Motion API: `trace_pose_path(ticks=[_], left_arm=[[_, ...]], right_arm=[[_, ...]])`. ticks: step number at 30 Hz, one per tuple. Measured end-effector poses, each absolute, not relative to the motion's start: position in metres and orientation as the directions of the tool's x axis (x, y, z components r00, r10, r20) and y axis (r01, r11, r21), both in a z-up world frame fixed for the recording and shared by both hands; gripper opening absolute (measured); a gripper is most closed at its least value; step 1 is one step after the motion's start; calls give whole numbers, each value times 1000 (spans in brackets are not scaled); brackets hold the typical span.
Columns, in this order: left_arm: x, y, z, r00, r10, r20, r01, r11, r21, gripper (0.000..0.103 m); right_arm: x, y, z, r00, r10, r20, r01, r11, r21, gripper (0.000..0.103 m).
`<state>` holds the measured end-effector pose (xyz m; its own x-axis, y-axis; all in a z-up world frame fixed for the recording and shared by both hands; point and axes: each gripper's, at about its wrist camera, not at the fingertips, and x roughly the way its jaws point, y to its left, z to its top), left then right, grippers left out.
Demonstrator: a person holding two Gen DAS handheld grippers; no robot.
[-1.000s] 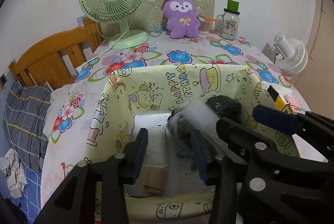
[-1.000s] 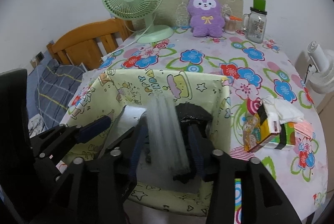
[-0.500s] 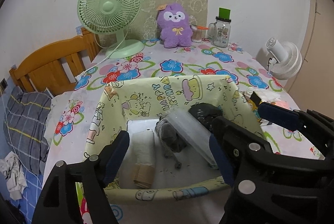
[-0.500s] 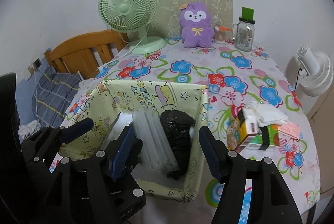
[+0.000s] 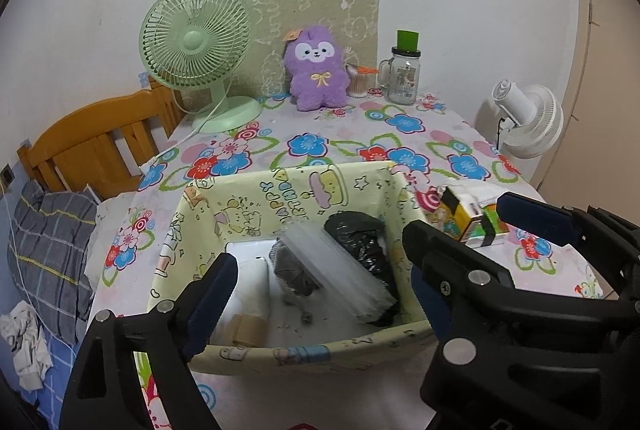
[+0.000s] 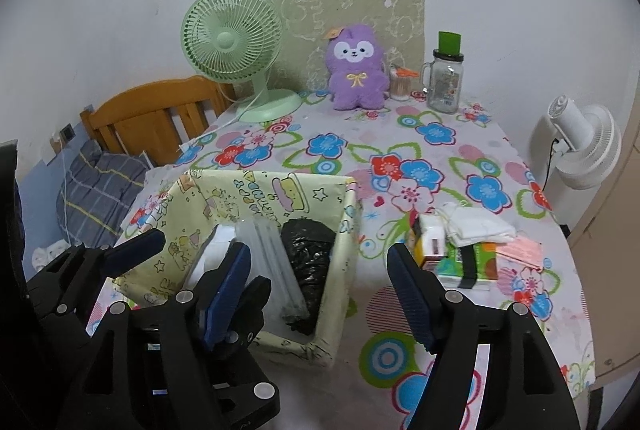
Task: Organize soft objects
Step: 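Withdraw both tools from the box toward the remaining items on the table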
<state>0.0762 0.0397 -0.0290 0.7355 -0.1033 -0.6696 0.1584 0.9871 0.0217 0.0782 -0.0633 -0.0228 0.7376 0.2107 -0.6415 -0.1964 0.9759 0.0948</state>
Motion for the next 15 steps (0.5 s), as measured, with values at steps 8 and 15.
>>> trace_pose_path(ticks=[8,15], left_arm=[[65,26,-18,757,-106,-644,166,986,33,95],[56,15,-11,769,-105,-630,171,984,44,96]], right_arm=[[67,-79,-12,763,193,-617,-182,980,82,82],[59,-93,-6,777,188,-601,-173,981,84,89]])
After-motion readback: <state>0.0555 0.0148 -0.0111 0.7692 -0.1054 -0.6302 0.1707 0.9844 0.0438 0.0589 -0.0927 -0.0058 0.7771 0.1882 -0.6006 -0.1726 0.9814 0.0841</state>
